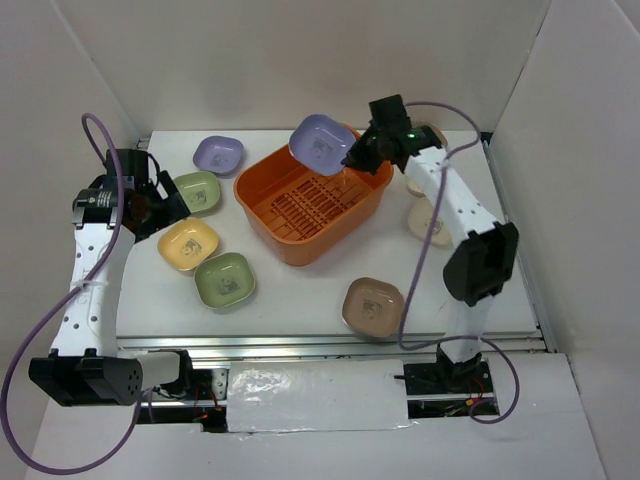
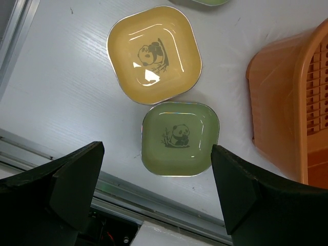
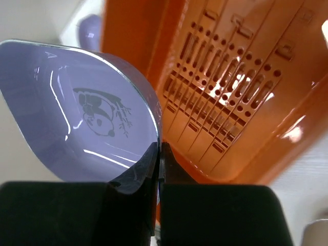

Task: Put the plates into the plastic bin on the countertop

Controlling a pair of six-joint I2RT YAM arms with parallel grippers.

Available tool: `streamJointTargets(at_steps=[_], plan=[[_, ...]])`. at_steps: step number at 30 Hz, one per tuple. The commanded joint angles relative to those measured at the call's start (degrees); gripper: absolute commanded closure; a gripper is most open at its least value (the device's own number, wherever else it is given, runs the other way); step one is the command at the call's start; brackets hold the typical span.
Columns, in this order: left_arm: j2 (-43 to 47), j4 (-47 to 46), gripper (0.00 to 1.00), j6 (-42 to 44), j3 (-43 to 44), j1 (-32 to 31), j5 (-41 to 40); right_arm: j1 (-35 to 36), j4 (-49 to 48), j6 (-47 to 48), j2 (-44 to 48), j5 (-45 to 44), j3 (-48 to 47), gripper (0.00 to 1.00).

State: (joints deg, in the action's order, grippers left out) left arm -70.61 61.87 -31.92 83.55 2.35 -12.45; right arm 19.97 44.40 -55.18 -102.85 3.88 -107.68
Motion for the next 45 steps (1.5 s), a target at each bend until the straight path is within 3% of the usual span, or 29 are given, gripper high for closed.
streamJointTargets(at_steps=[1,8,14,17,21,23,24,25,26,32,35,39,42,43,45], plan=[[0.7,-0.2,0.01,-1.4,0.2,0.9,0.8,2.5,2.7,-7.1,-6.8,-3.1,-6.7,1.00],[1.2,-0.5,0.01,-2.4,-2.9,1.2,1.1,5.3,6.1,-14.3,-17.6,-11.7,-11.9,1.00],[2.1,-0.9,0.01,-3.2,-6.8,1.3,1.1,5.8,7.5,-17.0,-22.6,-13.7,-13.0,1.00],[2.6,-1.0,0.01,-3.7,-9.0,1.3,1.0,6.2,7.2,-16.8,-23.5,-14.0,-12.9,0.93],[3.1,-2.0,0.01,-5.5,-13.1,1.3,1.1,6.7,5.5,-16.4,-23.5,-12.1,-12.2,0.53],[3.3,-2.8,0.01,-6.5,-15.9,1.3,2.1,7.2,4.4,-15.4,-23.5,-11.4,-13.9,0.45],[3.6,-3.6,0.01,-6.9,-17.8,1.4,2.3,7.5,3.4,-14.7,-23.2,-10.8,-14.8,0.26],[3.8,-3.9,0.01,-7.1,-18.6,1.5,2.9,7.7,3.1,-13.7,-22.9,-10.4,-15.9,0.18],[4.2,-4.2,0.01,-7.7,-19.5,1.5,3.6,7.9,2.5,-12.2,-22.6,-10.0,-18.5,0.00],[4.2,-9.3,0.01,-9.7,-27.8,1.6,5.4,8.6,-6.2,-2.8,-14.5,-5.1,-25.2,0.00],[1.2,-12.0,0.01,-10.1,-31.0,1.6,7.3,9.1,-11.6,4.5,-6.6,-1.0,-23.8,0.00],[-1.7,-15.1,0.05,-11.6,-32.9,1.3,8.8,8.8,-10.7,7.2,0.1,2.6,-20.6,0.00],[-5.1,-17.9,0.17,-12.5,-34.8,0.7,8.1,8.5,-9.1,9.1,4.6,4.3,-17.5,0.00],[-6.9,-19.6,0.32,-12.8,-35.3,0.7,8.1,8.4,-8.9,9.5,6.7,5.2,-15.5,0.00],[-8.7,-21.1,0.42,-14.0,-37.0,0.7,7.3,8.1,-8.5,11.0,8.8,5.6,-13.4,0.00]])
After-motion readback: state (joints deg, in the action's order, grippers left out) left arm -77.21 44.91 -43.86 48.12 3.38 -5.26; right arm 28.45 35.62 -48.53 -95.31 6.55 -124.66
